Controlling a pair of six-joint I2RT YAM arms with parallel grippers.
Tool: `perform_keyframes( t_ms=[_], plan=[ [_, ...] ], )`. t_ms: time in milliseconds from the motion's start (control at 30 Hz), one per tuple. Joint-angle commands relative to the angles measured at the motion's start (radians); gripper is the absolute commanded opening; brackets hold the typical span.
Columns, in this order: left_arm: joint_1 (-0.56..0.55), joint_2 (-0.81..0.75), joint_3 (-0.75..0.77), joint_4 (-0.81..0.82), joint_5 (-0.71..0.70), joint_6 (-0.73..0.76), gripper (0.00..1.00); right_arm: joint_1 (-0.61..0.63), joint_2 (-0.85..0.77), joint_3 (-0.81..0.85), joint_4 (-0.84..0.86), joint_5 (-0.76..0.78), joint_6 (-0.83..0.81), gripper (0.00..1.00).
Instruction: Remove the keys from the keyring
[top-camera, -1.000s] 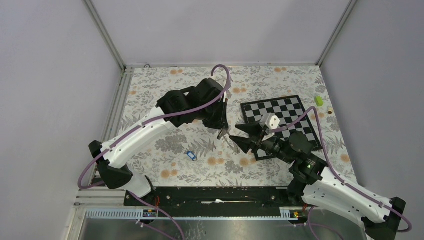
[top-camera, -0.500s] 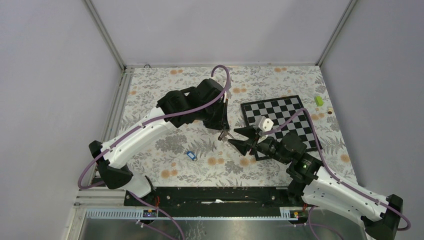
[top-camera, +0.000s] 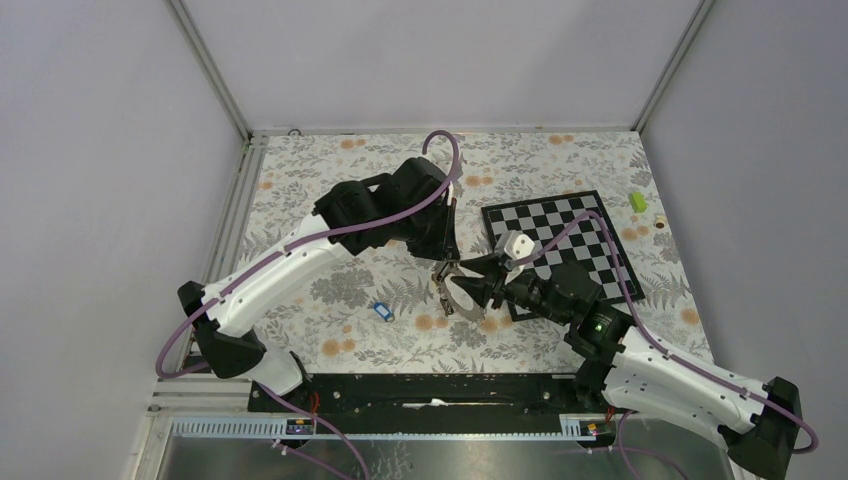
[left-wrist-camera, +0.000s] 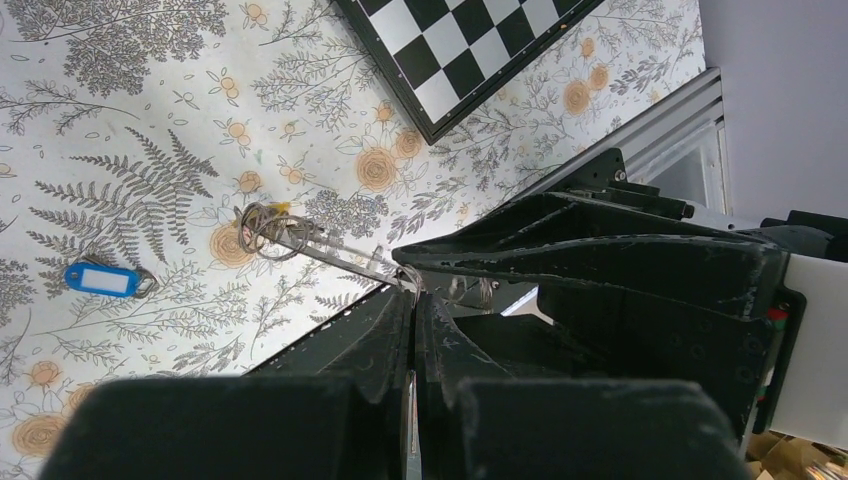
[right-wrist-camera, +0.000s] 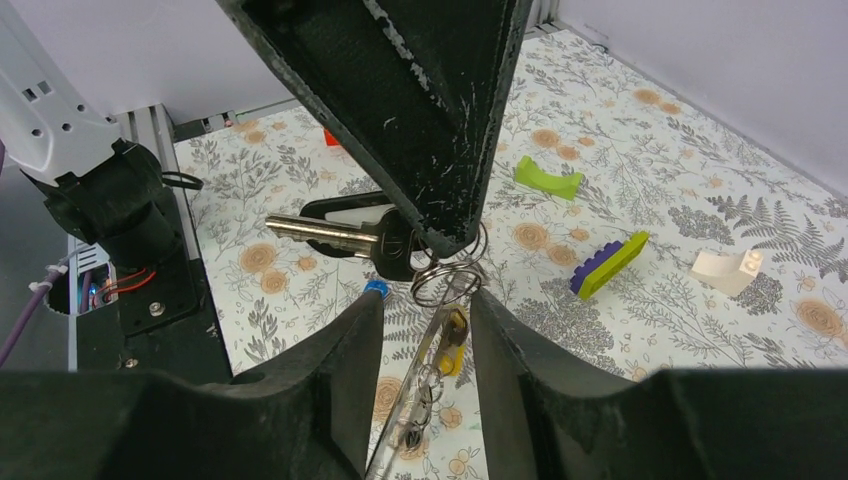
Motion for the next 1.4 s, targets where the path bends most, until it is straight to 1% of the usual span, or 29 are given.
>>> perform_keyframes(
  t_ms=[0, 333, 533, 633, 733, 1000, 1133, 1267, 1367],
  plan=[
    [0.003, -0.028, 0.035, 0.06, 0.026, -0.023, 0.0, 0.011, 0.014, 0.009, 0.073, 0.034, -0.008, 0.42],
    [0.003, -0.04, 0.005, 0.078, 0.048, -0.029, 0.0, 0.014, 0.023, 0.004, 0.105, 0.079, -0.01, 0.38],
    [0.003, -0.043, -0.006, 0.078, 0.049, -0.028, 0.0, 0.014, 0.015, 0.002, 0.1, 0.094, -0.008, 0.27],
    [0.003, -0.042, -0.006, 0.079, 0.051, -0.027, 0.0, 0.014, 0.006, -0.002, 0.097, 0.105, -0.008, 0.23],
    [0.003, -0.042, -0.007, 0.079, 0.054, -0.025, 0.0, 0.014, -0.007, -0.007, 0.096, 0.117, -0.004, 0.16],
    [0.003, -0.051, -0.023, 0.079, 0.061, -0.02, 0.0, 0.014, -0.034, -0.013, 0.085, 0.129, -0.005, 0.07],
    [0.002, -0.065, -0.045, 0.082, 0.062, -0.018, 0.0, 0.014, -0.055, -0.014, 0.072, 0.124, -0.02, 0.0],
    [0.003, -0.103, -0.116, 0.115, 0.066, -0.028, 0.0, 0.014, -0.099, -0.016, 0.048, 0.068, -0.061, 0.0],
    [0.003, -0.145, -0.184, 0.171, 0.077, -0.036, 0.0, 0.013, -0.141, -0.012, 0.02, 0.035, -0.078, 0.0]
  ],
)
